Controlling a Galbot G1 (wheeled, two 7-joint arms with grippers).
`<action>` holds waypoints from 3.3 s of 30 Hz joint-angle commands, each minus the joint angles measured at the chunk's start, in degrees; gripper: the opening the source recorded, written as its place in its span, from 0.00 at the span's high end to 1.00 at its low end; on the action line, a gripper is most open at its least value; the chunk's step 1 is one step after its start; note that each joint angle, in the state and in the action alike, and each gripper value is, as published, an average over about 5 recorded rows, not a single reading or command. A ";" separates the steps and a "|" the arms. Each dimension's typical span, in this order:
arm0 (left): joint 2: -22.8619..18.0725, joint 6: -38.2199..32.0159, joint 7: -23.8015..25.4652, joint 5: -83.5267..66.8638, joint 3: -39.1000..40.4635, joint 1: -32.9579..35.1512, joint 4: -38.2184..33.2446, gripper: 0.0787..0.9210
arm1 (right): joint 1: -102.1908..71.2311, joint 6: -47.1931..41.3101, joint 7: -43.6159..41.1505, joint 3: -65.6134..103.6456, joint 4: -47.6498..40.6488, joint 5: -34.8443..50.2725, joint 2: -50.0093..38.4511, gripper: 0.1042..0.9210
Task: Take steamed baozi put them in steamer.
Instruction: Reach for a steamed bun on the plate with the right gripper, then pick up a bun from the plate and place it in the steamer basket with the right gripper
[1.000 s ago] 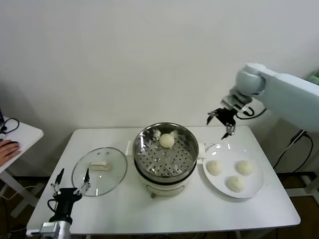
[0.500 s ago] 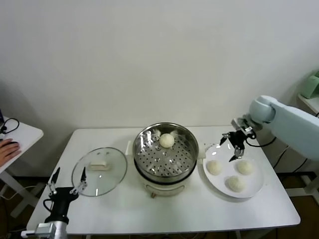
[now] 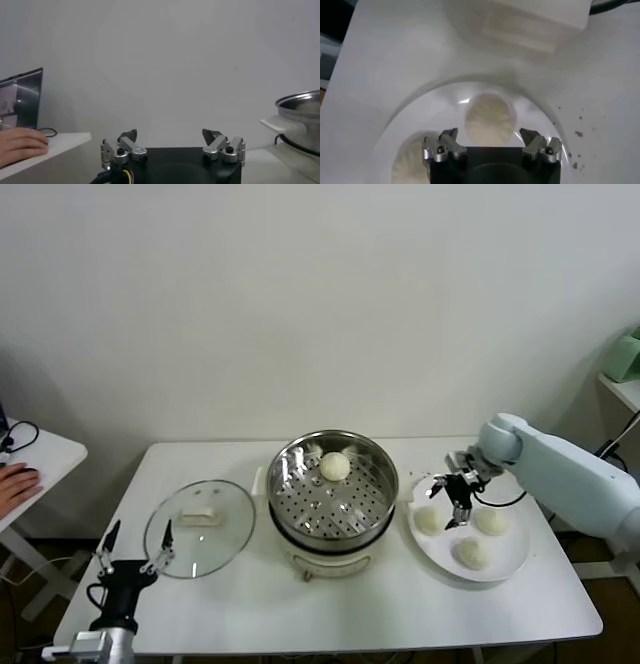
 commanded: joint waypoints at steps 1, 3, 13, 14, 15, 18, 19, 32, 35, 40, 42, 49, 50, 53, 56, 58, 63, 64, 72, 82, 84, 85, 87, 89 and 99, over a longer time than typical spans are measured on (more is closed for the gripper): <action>-0.05 0.04 -0.03 0.04 0.09 0.02 0.17 0.12 | -2.90 -0.04 1.01 2.47 -3.18 -1.90 2.20 0.12; -0.06 0.07 -0.03 0.10 0.14 -0.04 0.19 0.12 | -2.88 0.05 0.87 2.64 -3.59 -2.03 2.47 0.12; -0.12 0.17 -0.03 0.26 0.21 -0.10 0.15 0.12 | -2.93 0.08 -0.26 2.62 -4.43 -2.39 3.01 0.15; -0.12 0.18 -0.03 0.25 0.21 -0.09 0.15 0.12 | -2.94 0.08 -0.28 2.63 -4.51 -2.39 3.06 0.16; -0.12 0.18 -0.02 0.25 0.21 -0.08 0.15 0.12 | -2.95 0.08 -0.29 2.64 -4.59 -2.40 3.11 0.17; -0.15 0.18 -0.02 0.25 0.22 -0.04 0.14 0.12 | -3.02 0.07 -0.30 2.69 -4.85 -2.39 3.31 0.21; -0.16 0.17 -0.02 0.25 0.21 -0.02 0.12 0.12 | -3.06 0.08 -0.30 2.73 -4.93 -2.39 3.38 0.22; -0.05 0.43 -0.22 0.27 0.15 -0.11 0.19 0.12 | -3.17 0.12 -0.31 3.36 -4.75 -1.72 3.14 0.31; -0.04 0.52 -0.32 0.28 0.12 -0.14 0.27 0.12 | -2.72 -0.04 -0.33 3.40 -4.43 -0.54 2.78 0.32; -0.07 0.65 -0.39 0.31 0.07 -0.13 0.16 0.12 | -0.81 -0.65 -0.32 2.63 -2.84 3.13 1.06 0.33; -0.09 0.72 -0.40 0.31 0.05 -0.15 0.06 0.12 | 1.12 -0.94 -0.37 1.37 -2.11 5.16 -0.02 0.34; -0.03 0.57 -0.36 0.30 -0.02 0.05 -0.08 0.12 | 16.44 -3.45 -1.15 -8.73 -0.55 19.15 -3.66 0.34; -0.02 0.55 -0.36 0.31 -0.01 0.13 -0.11 0.12 | 19.59 -3.78 -1.29 -11.06 -0.58 21.96 -3.80 0.33; 0.00 0.53 -0.35 0.31 0.04 0.28 -0.25 0.12 | 27.76 -4.65 -1.80 -17.97 -0.60 29.15 -3.58 0.33; 0.06 0.60 -0.34 0.32 0.11 0.24 -0.39 0.12 | 35.10 -5.93 -2.10 -24.44 0.19 36.24 -2.27 0.33; 0.11 0.67 -0.32 0.38 0.21 0.14 -0.48 0.12 | 39.23 -7.22 -2.05 -27.74 1.50 41.53 -0.96 0.33; 0.23 0.87 -0.32 0.81 0.72 -0.20 -0.91 0.12 | 42.76 -10.94 -0.67 -30.22 6.77 50.02 2.79 0.33; 0.29 0.92 -0.32 0.87 0.83 -0.21 -1.07 0.12 | 42.60 -11.41 -0.41 -30.18 7.69 50.34 3.63 0.33; 0.52 1.05 -0.33 1.08 1.42 0.00 -2.28 0.12 | 35.32 -13.75 1.70 -27.70 10.72 48.36 11.64 0.33; 0.76 0.12 0.00 1.64 1.07 1.42 -2.82 0.12 | 25.66 -14.00 2.65 -26.29 7.13 43.16 21.98 0.33; 0.77 0.03 0.08 1.69 1.01 1.84 -2.93 0.12 | 24.12 -13.81 2.80 -25.96 5.09 41.99 23.82 0.33; 0.79 -0.04 0.12 1.76 1.00 2.03 -2.98 0.12 | 23.40 -13.70 2.84 -25.75 4.01 41.35 24.64 0.33; 0.81 -0.17 0.14 1.88 0.98 2.37 -3.01 0.12 | 21.99 -13.38 2.84 -25.16 1.50 39.89 26.31 0.33; 0.82 -0.35 0.13 1.96 0.92 2.63 -2.97 0.12 | 20.86 -13.12 2.88 -24.29 -0.85 38.76 27.86 0.33; 0.83 -1.14 -0.03 1.78 0.60 3.71 -2.67 0.12 | 19.39 -12.05 2.73 -22.00 -6.99 36.22 30.89 0.33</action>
